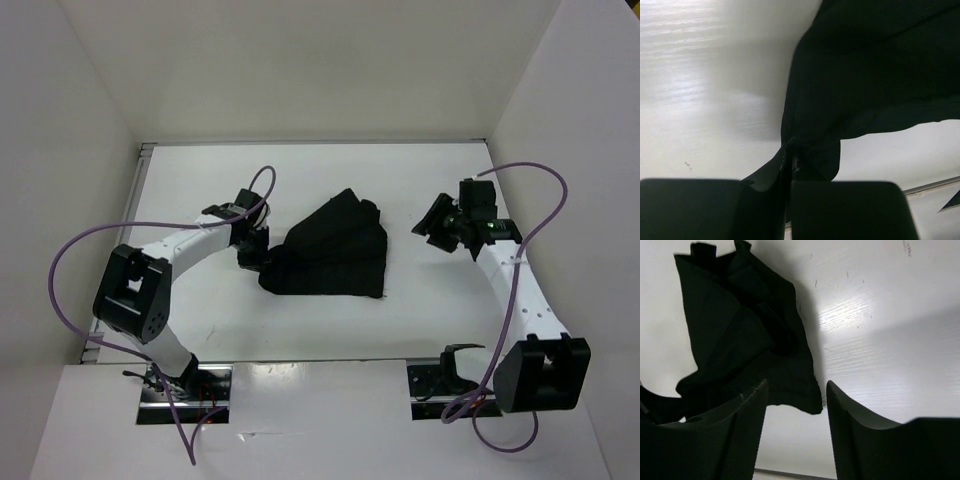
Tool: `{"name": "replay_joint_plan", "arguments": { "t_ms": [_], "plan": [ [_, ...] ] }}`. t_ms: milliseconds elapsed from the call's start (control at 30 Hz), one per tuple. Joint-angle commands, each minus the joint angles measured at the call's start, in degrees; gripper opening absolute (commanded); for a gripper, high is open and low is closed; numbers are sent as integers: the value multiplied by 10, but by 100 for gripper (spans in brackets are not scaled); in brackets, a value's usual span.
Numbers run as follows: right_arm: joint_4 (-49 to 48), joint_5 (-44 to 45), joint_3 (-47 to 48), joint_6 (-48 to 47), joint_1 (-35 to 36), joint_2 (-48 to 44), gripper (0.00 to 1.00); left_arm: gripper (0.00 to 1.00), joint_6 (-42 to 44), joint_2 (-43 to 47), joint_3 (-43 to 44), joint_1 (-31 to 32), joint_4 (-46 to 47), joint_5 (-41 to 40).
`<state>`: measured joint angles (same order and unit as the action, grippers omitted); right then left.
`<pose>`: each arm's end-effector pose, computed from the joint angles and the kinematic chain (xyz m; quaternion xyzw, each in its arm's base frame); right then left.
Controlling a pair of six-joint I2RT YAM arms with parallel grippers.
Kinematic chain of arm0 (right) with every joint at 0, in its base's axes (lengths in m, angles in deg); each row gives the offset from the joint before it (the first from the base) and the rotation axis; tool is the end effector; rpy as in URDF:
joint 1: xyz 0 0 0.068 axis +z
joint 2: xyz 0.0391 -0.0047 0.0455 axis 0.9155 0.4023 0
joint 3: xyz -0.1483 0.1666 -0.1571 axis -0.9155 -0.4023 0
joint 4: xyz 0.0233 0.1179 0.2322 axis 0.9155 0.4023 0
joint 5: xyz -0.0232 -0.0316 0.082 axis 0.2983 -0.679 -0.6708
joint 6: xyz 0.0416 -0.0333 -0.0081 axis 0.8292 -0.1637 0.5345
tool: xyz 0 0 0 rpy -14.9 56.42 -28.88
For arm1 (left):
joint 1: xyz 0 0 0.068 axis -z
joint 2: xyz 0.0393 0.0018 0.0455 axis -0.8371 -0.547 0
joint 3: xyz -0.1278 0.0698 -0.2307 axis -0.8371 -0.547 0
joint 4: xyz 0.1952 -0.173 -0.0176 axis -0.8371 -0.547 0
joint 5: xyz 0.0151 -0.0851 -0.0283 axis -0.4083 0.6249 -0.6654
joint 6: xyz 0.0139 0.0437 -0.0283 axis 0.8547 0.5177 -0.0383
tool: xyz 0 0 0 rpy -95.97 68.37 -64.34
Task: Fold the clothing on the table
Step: Move the skirt to the center of the board, then flatten the skirt out
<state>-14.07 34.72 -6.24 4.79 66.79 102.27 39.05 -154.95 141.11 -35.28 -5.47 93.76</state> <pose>0.2381 0.0078 0.2947 0.2273 0.8982 0.1762 0.3324 0.2964 -0.1217 0.1985 -0.0669 0.9771 -0.1368 0.1488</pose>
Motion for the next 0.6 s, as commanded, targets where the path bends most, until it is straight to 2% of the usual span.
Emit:
{"name": "replay_joint_plan", "arguments": {
  "t_ms": [0, 133, 233, 433, 567],
  "plan": [
    [15, -28, -4, 23, 41, 40, 54, 0, -15, 12, 8, 12, 23, -11],
    [15, -33, -24, 56, 103, 106, 49, 0, -8, 7, -4, 12, 18, -16],
    [3, -27, -40, 73, 130, 161, 49, 0, -3, 2, -9, 12, 18, -10],
    [-16, -21, -46, 92, 135, 242, 48, 0, 2, -15, -9, 12, 23, 2],
    [-36, -32, -52, 92, 141, 257, 46, 0, 7, -15, -9, 12, 23, 2]
  ]
}}
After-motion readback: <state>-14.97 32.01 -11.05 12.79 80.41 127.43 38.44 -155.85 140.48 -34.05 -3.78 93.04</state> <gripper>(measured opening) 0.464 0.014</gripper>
